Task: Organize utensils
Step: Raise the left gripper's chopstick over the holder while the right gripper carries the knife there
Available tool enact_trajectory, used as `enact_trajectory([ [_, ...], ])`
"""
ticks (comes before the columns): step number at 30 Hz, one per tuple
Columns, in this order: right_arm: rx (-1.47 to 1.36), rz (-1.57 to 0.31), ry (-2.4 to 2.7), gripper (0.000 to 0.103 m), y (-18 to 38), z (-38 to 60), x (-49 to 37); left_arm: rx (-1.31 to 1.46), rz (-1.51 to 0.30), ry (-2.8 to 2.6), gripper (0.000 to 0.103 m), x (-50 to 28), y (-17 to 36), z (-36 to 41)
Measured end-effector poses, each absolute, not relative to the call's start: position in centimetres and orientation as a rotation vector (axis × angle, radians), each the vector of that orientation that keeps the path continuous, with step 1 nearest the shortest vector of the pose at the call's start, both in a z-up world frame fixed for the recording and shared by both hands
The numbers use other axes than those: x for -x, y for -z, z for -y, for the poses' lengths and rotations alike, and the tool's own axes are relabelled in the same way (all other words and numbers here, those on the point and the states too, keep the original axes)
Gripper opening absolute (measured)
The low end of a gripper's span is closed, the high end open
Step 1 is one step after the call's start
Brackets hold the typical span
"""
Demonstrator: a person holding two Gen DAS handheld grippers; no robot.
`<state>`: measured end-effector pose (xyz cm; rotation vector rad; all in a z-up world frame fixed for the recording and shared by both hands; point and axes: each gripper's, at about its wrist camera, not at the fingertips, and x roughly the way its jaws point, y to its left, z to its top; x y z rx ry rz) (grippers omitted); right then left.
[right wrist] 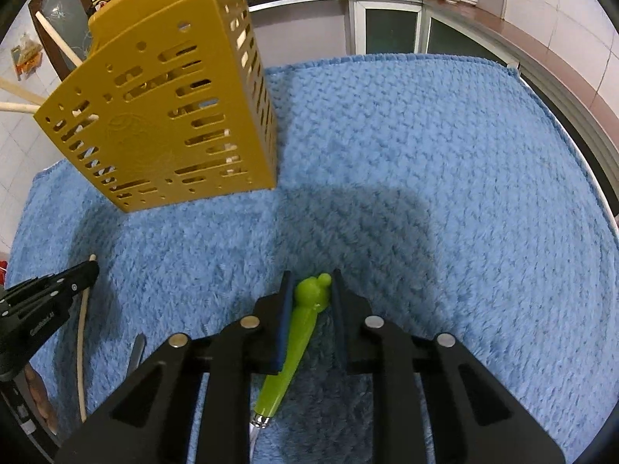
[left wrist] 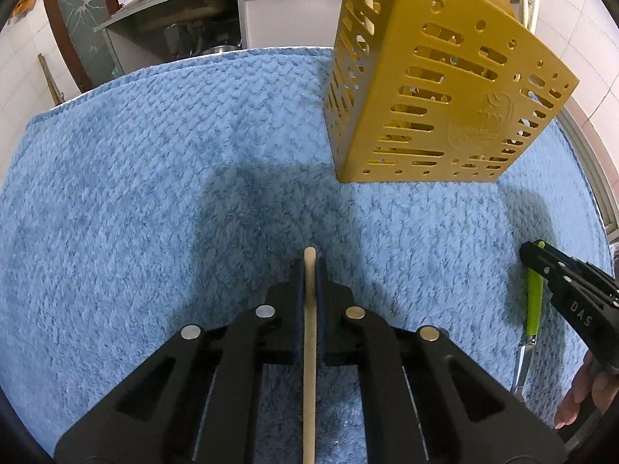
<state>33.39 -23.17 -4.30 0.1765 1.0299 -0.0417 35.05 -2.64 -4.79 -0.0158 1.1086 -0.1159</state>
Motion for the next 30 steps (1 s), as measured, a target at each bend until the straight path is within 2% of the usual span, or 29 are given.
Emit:
enact_trajectory([
  [6, -0.217, -0.954, 0.012, 0.019, 3.1, 24.0, -32.3, 0.078, -1.054, 0.142, 0.004, -33.9, 3.2, 1.1],
  [19, -0.160, -0.666, -0.060, 0.019, -3.7, 23.3, -27.5, 0.157, -0.845, 0.185, 0.004, -30.4, -3.7, -1.3],
  [30, -0.126, -0.563, -0.053, 0.019, -6.3, 23.5, -25.8, 0.131, -0.663, 0.207, 0.004, -27.2, -8.6, -1.1],
])
